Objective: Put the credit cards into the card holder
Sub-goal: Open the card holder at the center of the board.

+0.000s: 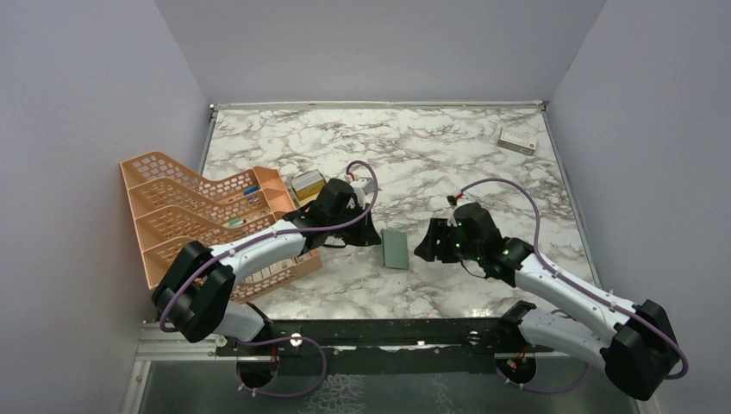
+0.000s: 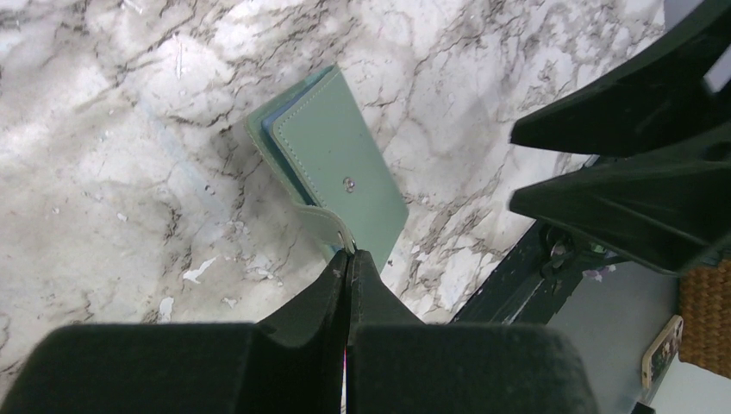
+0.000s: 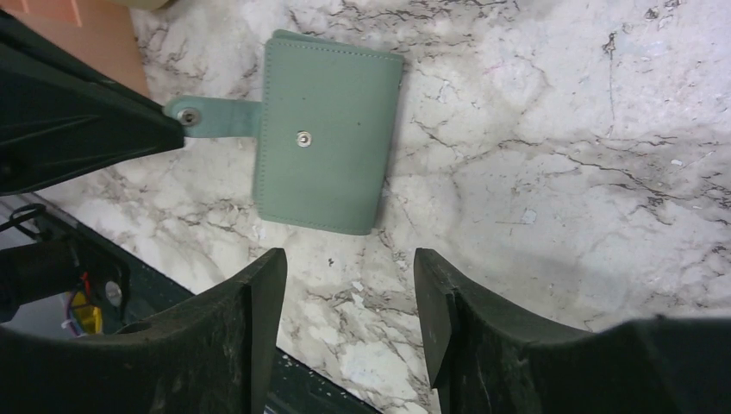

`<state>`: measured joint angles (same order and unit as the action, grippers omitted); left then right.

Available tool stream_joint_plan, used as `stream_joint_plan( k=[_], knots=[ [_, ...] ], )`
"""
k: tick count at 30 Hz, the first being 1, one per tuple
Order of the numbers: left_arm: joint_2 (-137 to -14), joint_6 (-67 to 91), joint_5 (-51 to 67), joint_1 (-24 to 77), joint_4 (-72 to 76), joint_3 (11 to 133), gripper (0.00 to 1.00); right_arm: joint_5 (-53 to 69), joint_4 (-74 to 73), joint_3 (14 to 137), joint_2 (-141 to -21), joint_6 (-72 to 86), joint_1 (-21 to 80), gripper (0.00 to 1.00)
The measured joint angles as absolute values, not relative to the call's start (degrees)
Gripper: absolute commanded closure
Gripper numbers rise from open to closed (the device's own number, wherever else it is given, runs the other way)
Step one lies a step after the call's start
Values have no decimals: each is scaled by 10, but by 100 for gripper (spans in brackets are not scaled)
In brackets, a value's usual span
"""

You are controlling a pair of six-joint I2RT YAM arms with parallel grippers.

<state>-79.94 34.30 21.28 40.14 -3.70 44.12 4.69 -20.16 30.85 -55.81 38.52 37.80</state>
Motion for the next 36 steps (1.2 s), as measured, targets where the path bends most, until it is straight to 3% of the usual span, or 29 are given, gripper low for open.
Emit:
stream_joint_plan(
  k=[4,9,36],
  knots=[
    [-798,362,213,401,-35,421,100,67,-206,308,-550,387,378,42],
    [-790,389,213,402,-20,419,100,84,-203,308,-566,396,378,34],
    [-771,433,215,410,10,408,100,69,-173,391,-727,379,448,28]
  ],
)
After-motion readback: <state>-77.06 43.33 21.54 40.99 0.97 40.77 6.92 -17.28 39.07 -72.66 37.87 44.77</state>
